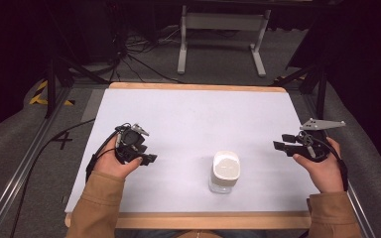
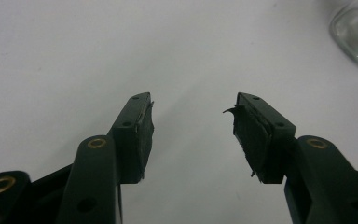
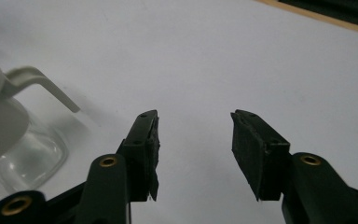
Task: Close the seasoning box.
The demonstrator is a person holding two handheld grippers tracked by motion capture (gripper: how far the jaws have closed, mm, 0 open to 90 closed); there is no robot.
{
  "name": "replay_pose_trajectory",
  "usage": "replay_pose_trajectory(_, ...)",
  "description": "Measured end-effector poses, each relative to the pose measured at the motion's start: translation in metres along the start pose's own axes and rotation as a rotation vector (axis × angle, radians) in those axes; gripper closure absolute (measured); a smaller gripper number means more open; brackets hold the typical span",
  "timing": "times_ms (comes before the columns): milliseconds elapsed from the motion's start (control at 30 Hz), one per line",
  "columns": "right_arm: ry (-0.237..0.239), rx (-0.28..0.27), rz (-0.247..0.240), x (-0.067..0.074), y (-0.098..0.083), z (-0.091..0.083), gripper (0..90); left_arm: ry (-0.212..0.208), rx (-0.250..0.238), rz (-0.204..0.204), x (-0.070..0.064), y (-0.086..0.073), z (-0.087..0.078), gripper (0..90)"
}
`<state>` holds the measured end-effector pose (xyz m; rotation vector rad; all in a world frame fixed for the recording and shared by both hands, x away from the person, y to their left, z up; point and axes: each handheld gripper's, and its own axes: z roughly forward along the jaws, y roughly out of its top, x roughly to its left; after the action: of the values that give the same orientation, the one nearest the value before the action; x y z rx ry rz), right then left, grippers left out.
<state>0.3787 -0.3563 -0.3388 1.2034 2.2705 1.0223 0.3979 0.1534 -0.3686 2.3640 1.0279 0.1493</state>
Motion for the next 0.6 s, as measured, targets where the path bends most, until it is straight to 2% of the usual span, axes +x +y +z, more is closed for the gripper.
replay_pose_trajectory(167, -0.021, 0.070, 0.005, -0.004, -0.007, 0.017, 49.9, -0.005, 0.012, -0.013, 0.004, -0.001, 0.003, 47.8)
replay_pose_trajectory(367, 0.026, 0.121, 0.020, -0.005, -0.016, 0.041, 49.3, -0.003, 0.020, -0.020, 0.005, -0.002, 0.006, 47.8)
replay_pose_trajectory(600, 0.041, 0.178, 0.017, -0.006, -0.024, 0.059, 49.2, -0.003, 0.031, -0.023, 0.007, -0.003, 0.012, 47.8)
